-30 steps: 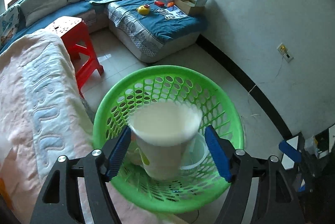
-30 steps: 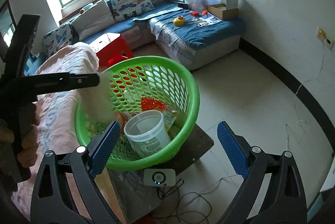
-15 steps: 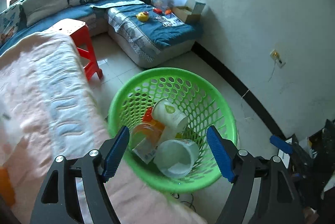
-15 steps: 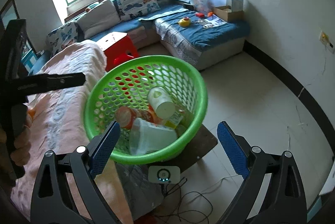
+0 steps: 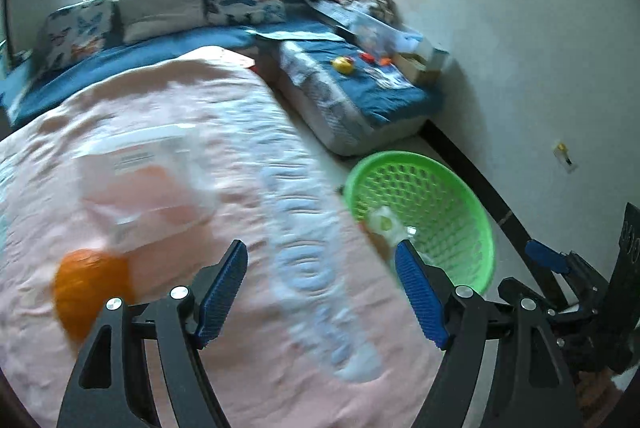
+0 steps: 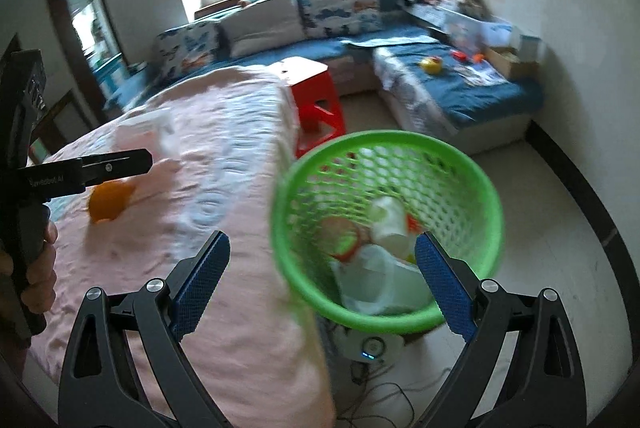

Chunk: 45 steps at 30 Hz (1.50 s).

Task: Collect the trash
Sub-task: 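Move both tools back to the bed toward the orange and white plastic bag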

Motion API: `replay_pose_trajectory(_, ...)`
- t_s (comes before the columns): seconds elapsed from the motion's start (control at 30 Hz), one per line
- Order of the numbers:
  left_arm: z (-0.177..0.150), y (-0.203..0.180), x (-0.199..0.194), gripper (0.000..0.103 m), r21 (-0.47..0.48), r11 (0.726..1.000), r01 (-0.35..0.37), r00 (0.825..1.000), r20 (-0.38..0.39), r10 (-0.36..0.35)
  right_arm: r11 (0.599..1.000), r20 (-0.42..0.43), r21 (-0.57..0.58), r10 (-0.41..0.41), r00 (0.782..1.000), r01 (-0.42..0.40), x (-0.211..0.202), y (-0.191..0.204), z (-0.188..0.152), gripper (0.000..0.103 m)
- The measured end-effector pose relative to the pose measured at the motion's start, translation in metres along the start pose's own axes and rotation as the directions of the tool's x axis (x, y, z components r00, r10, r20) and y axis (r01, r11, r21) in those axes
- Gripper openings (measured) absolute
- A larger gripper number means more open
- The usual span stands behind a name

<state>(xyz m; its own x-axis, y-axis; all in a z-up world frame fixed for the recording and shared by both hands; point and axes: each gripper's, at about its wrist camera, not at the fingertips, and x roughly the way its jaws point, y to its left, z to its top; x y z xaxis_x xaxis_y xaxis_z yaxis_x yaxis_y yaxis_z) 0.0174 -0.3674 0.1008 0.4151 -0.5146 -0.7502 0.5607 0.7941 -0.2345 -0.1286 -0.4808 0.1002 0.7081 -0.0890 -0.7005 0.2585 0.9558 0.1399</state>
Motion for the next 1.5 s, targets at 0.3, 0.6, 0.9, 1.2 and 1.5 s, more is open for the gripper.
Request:
replay_pose_trajectory(0.3, -0.016, 0.085, -0.038, 0.074, -0.096, 0.989, -0.11, 0.993, 0.027, 0.114, 0.991, -0.002, -0.089, 0.097, 0.995, -0.097, 0.022, 0.058, 0.028, 0.093)
replay_pose_trajectory(0.6, -0.038, 0.147, -0.035, 0.078, -0.104, 0.983, -0.151, 0.988, -0.046, 0.147, 0.979, -0.043, -0.127, 0.157, 0.987, -0.161, 0.052, 0.093, 0.044, 0.093)
replay_pose_trajectory(0.9, -0.042, 0.161, -0.013, 0.084, 0.006, 0.994, -0.111, 0.989, -0.098, 0.111, 0.969, -0.082, -0.163, 0.176, 0.981, -0.187, 0.076, 0.116, 0.055, 0.093)
replay_pose_trajectory(1.2, -0.04, 0.162, -0.001, 0.086, 0.08, 0.987, -0.138, 0.985, -0.093, 0.145, 0.963, -0.114, -0.178, 0.186, 0.976, -0.204, 0.096, 0.131, 0.061, 0.093)
replay_pose_trajectory(1.5, -0.043, 0.17, 0.003, 0.085, 0.101, 0.984, -0.147, 0.983, -0.091, 0.157, 0.951, -0.145, -0.197, 0.214, 0.966, -0.24, 0.114, 0.151, 0.066, 0.093)
